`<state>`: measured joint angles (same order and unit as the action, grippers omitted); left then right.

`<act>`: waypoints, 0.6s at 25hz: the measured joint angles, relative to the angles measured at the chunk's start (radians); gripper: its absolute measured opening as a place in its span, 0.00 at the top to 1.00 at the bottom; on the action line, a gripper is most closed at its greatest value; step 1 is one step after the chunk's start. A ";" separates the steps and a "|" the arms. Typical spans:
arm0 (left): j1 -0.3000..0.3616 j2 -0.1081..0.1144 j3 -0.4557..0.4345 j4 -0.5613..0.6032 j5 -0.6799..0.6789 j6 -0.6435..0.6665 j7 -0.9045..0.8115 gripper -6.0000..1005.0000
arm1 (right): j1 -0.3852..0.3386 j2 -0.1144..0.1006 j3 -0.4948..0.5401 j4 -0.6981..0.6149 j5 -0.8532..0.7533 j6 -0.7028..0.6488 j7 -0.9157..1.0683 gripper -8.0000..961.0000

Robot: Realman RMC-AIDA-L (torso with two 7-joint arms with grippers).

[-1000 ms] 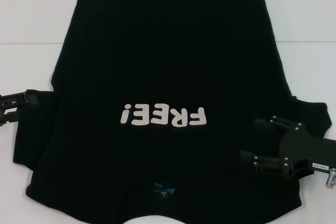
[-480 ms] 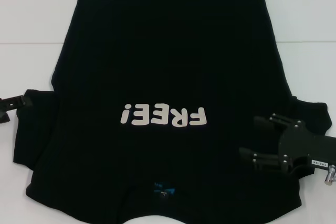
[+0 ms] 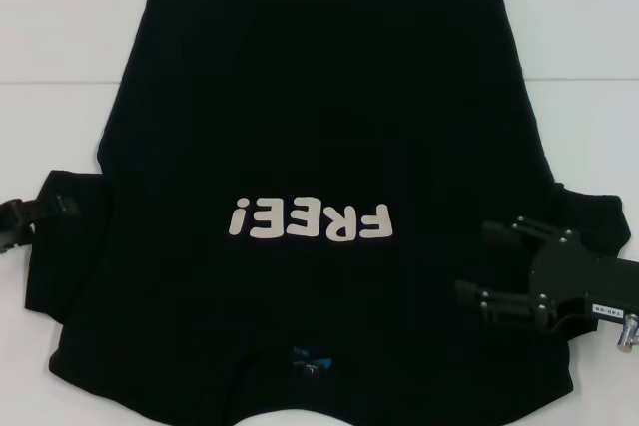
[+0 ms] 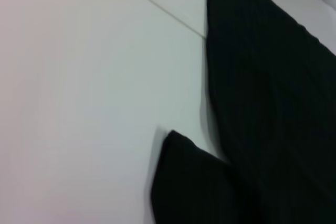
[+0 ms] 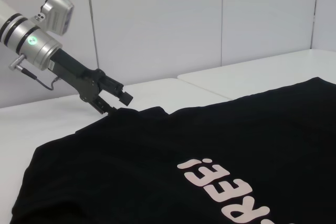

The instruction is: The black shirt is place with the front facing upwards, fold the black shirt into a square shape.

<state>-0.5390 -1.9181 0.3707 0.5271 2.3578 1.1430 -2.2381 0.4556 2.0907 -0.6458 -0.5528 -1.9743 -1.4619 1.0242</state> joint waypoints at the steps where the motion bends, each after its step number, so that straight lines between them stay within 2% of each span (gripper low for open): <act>1: 0.000 0.000 0.002 0.000 0.000 0.000 0.000 0.07 | 0.000 0.000 0.000 0.000 0.000 0.000 0.000 0.08; 10: -0.019 -0.004 0.027 0.004 -0.001 0.047 -0.004 0.07 | 0.000 0.000 0.000 0.001 0.000 -0.007 0.001 0.09; 15: -0.018 -0.009 0.031 0.022 -0.001 0.046 0.000 0.19 | -0.003 0.000 0.000 0.001 0.000 -0.008 0.001 0.09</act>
<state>-0.5570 -1.9269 0.4013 0.5495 2.3567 1.1887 -2.2379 0.4525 2.0907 -0.6458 -0.5521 -1.9742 -1.4702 1.0248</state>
